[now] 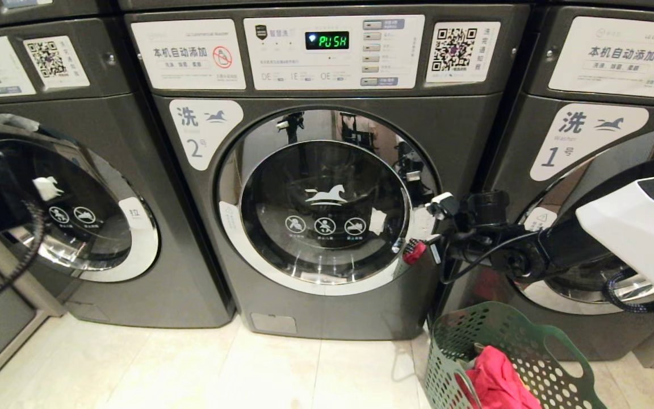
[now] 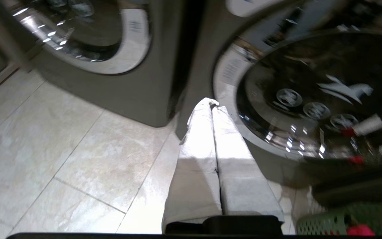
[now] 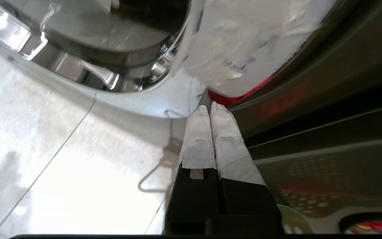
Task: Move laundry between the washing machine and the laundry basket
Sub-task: Press the washing machine door tightly with the right hand
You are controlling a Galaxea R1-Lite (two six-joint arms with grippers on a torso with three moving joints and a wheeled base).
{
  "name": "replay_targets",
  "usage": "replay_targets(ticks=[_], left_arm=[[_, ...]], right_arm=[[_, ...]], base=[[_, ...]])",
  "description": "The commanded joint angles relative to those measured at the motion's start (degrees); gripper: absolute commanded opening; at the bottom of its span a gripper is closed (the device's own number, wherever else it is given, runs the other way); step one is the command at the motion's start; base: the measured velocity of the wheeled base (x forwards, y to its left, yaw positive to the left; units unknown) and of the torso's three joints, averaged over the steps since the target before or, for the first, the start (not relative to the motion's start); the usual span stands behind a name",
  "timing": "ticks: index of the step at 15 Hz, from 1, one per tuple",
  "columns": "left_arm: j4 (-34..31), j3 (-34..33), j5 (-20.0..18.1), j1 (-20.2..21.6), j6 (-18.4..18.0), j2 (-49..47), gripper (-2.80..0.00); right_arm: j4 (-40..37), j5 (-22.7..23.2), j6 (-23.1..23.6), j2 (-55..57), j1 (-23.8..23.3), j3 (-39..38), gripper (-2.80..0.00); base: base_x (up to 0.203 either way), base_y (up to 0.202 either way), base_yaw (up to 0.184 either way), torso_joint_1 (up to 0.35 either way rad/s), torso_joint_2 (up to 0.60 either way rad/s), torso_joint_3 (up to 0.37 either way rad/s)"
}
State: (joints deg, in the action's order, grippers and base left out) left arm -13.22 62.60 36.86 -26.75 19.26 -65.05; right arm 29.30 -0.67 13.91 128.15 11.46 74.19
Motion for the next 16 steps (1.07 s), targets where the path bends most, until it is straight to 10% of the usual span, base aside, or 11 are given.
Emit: replay_targets(ticks=[1,16], left_arm=[[-0.1,0.0,0.2,-0.1,0.2,0.0,-2.80],[-3.5,0.0,1.4,0.1,0.1,4.5,-2.80]], right_arm=[[2.4,0.7,0.0,-3.5,-0.4,-3.1,-2.80],[2.3,1.4,0.6,3.0,2.3,8.9,-2.80]], base=[[0.000,0.000,0.000,0.000,0.00,0.000],[0.000,0.000,0.000,0.000,0.00,0.000]])
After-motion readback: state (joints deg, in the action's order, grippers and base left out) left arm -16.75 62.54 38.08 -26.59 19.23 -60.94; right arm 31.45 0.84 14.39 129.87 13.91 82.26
